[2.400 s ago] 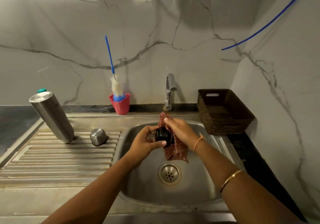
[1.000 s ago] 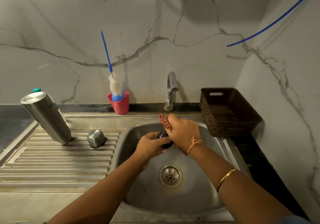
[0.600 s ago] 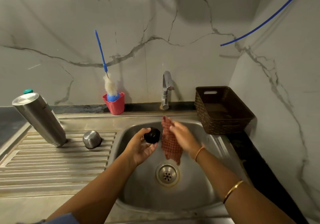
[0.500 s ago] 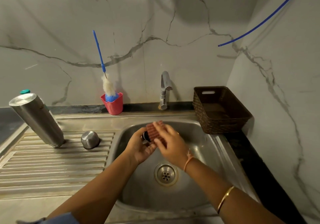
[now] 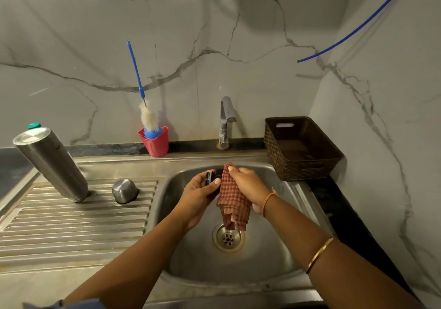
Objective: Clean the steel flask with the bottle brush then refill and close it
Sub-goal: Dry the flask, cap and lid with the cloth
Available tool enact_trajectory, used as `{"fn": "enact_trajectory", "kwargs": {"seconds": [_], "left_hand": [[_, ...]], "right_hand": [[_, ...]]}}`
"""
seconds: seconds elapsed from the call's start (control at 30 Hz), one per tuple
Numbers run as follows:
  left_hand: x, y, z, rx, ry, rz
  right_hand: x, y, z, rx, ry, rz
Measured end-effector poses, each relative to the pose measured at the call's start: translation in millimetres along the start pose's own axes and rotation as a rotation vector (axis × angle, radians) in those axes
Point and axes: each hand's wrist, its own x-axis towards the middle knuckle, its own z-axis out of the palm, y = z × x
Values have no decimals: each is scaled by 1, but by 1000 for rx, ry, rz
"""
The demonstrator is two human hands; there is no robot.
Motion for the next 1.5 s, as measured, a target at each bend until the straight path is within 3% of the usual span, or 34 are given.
{"fn": "enact_trajectory", "kwargs": {"seconds": [0.03, 0.1, 0.17, 0.23, 0.27, 0.37, 0.43, 0.6, 0.73, 0.8, 0.93, 1.0, 1.17, 1.23, 1.4, 1.5], "left_hand": [[0, 1, -2, 33, 1, 14], [1, 3, -5, 19, -30, 27], [2, 7, -7, -104, -84, 1], [2, 7, -7, -257, -130, -77], [1, 4, -8, -309, -136, -124], [-2, -8, -12, -364, -206, -194], [-3, -11, -14, -279, -270, -152], [-1, 2, -8, 461, -192, 70], [-1, 1, -3, 709, -148, 297], [-4, -1, 1, 731, -89, 400], [-3, 5, 6, 766, -98, 532], [1, 3, 5, 734, -74, 535], [12, -9, -10, 744, -28, 494], [14, -14, -12, 773, -33, 523], [15, -21, -15, 639, -25, 593], [16, -25, -18, 587, -8, 580]], "right_hand": [[-3, 1, 2, 16, 2, -32], [-5, 6, 5, -198, 113, -289], [-7, 12, 9, -484, 237, -648], [-3, 19, 12, -621, 238, -812], [-1, 19, 11, -595, 218, -763], [3, 8, 2, -317, 47, -294], [5, 5, -8, -330, -36, -189], [-2, 3, -21, -517, -37, -398], [3, 8, -15, -551, 129, -609], [6, 15, -14, -258, 202, -504], [6, 28, -9, 355, 82, -200], [7, 27, -6, 295, 136, -230], [12, 32, 3, -360, 328, -604], [16, 33, 5, -499, 325, -667], [20, 25, -2, -46, 97, -222], [19, 29, 3, 7, 115, -214]]}}
